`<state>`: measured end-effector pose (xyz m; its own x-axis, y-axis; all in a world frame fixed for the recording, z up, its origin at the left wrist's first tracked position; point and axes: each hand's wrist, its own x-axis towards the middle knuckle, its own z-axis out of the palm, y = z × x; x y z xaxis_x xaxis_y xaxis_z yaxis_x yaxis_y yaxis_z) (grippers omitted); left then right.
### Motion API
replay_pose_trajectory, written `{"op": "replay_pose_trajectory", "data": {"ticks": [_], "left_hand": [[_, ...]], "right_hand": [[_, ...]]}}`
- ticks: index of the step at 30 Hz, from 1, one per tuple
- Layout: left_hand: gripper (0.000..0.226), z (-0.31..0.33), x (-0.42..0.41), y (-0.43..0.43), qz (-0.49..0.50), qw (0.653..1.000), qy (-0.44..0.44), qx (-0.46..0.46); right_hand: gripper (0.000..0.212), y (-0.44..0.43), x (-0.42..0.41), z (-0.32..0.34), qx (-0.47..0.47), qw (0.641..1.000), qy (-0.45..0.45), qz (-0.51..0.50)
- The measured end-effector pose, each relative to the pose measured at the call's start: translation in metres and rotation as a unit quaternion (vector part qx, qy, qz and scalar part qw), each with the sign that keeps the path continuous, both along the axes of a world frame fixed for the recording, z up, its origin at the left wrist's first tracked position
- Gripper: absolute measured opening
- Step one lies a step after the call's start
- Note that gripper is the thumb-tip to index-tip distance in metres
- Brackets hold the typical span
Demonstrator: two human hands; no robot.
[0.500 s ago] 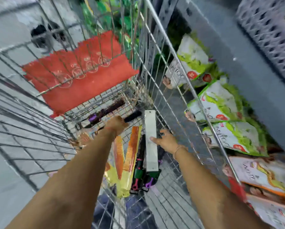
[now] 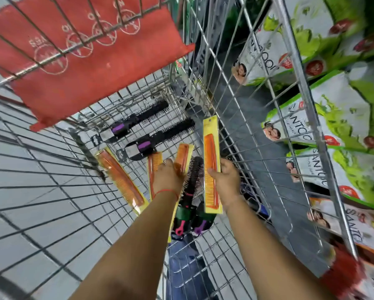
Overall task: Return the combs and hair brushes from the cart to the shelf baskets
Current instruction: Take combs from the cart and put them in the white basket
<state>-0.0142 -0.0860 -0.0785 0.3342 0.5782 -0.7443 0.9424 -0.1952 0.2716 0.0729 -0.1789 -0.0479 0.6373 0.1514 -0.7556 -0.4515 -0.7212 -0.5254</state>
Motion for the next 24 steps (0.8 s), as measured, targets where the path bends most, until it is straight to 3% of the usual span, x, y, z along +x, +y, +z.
{"op": "replay_pose_trajectory", "data": {"ticks": [3,6,8,11,15,18,22,24], "left_hand": [[0.045,0.003,-0.004,0.007,0.068,0.996,0.005,-0.05],[0.033,0.002,-0.009,0.013,0.159,0.982,-0.024,-0.098],[0.015,0.003,-0.015,0.017,0.272,0.941,-0.081,-0.186],[0.02,-0.003,-0.025,0.022,0.366,0.866,-0.118,-0.319],[0.017,-0.008,-0.03,0.022,0.345,0.861,-0.119,-0.353],[0.018,0.001,-0.029,0.019,0.323,0.838,-0.154,-0.411],[0.013,0.038,-0.018,0.021,0.286,0.758,-0.223,-0.542],[0.038,0.052,-0.001,0.024,0.23,0.749,-0.236,-0.575]], "right_hand": [[0.042,-0.012,-0.006,0.013,-0.032,0.998,0.034,0.046],[0.034,-0.017,-0.021,0.016,-0.086,0.991,-0.034,0.096],[0.029,-0.012,-0.028,0.015,-0.11,0.986,-0.062,0.112],[0.035,-0.003,-0.031,0.011,-0.151,0.976,-0.064,0.143],[0.048,0.003,-0.02,0.009,-0.122,0.984,-0.009,0.129],[0.037,-0.006,-0.02,0.014,-0.066,0.991,-0.008,0.112],[0.024,-0.021,-0.034,0.039,0.023,0.992,-0.121,0.024],[0.024,-0.028,-0.04,0.061,0.062,0.977,-0.2,-0.029]]}}
